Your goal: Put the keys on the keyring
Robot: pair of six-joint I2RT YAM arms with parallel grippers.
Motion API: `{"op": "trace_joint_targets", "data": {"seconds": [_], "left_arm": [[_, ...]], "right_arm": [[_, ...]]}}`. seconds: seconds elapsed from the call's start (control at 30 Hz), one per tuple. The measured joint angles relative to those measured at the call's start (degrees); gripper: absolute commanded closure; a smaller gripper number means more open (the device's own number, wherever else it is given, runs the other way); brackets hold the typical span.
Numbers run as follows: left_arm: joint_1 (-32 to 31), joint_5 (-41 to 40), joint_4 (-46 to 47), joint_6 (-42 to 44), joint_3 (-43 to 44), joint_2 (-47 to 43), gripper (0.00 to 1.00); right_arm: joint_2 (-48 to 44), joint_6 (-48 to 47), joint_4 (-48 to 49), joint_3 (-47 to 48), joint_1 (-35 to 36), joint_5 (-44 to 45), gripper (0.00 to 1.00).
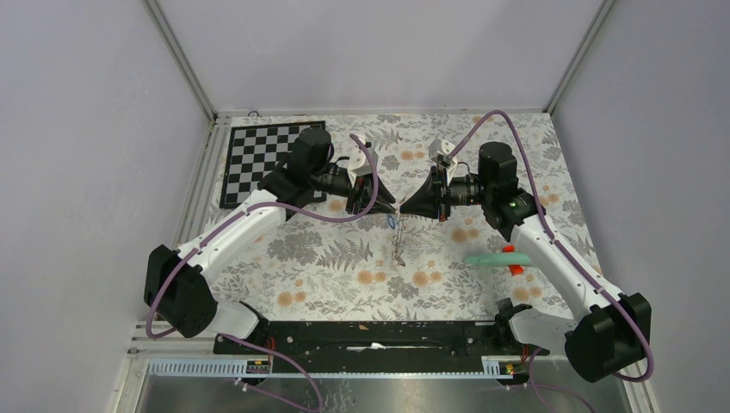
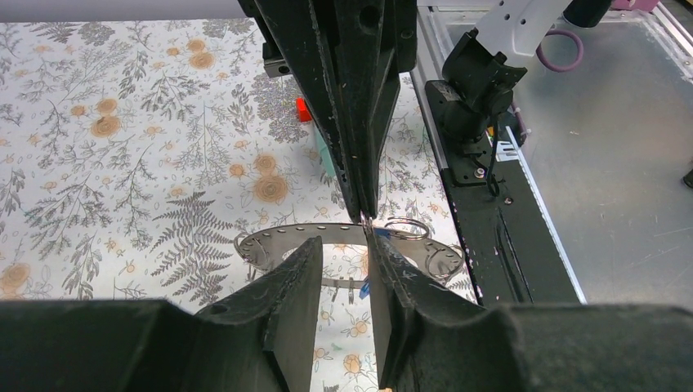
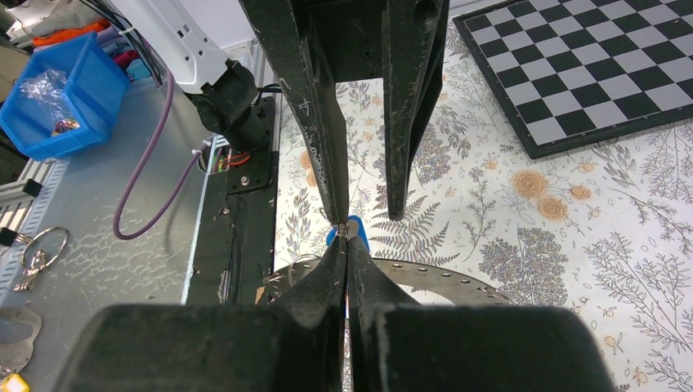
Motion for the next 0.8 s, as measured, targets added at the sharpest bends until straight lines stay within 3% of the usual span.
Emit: {"op": "trace_joint_targets", "data": {"seconds": [0.8], "left_arm": [[0.0, -0.96, 1.36, -0.9, -1.4, 0.0, 0.67]], "right_arm": [[0.24, 0.0, 0.22, -0.59, -0.04, 0.96, 1.0]]}}
